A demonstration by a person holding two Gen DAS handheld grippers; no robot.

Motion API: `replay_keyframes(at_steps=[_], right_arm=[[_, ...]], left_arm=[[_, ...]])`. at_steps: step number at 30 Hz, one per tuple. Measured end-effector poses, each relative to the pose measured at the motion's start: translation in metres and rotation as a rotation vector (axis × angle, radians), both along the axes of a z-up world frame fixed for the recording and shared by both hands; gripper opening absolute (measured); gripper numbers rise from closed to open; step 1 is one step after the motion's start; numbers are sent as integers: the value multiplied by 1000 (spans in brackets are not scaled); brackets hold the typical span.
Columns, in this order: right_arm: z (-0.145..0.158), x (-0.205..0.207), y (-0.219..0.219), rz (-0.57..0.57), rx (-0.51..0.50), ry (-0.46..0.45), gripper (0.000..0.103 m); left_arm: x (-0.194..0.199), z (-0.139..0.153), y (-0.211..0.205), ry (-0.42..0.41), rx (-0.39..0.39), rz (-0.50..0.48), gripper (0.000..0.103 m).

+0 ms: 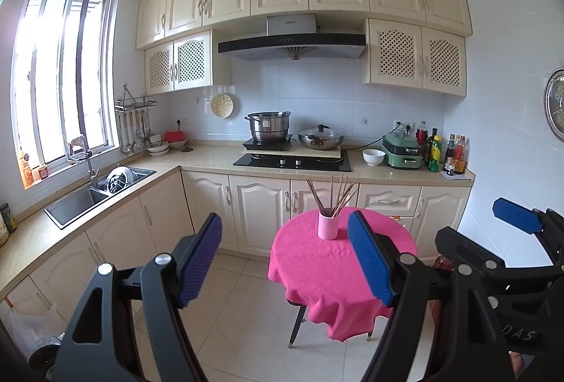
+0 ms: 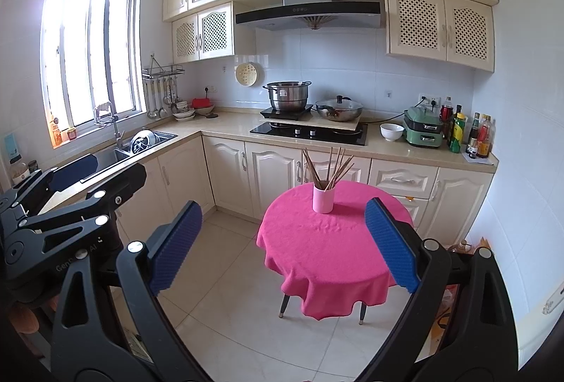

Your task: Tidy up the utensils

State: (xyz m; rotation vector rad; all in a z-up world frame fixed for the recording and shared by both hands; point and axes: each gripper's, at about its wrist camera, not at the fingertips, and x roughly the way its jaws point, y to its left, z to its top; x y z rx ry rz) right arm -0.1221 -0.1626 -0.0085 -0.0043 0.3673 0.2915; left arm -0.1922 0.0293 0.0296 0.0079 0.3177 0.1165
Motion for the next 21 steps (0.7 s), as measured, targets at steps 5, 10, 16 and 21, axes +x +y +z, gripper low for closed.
replay_keyframes(at_steps=[5,10,16,21], right_arm=[[-2,3,5,6,1,2,92],[-3,6,8,9,-1,2,92],[-3,7,9,15,0,6,92],[-3,10,11,19,-3,8,92]], left_arm=[[3,0,5,5,0,4,73],[5,1,11,9,-3,5,73],[7,1,14,12,-1,6,73],[9,3,17,16,1,8,73]])
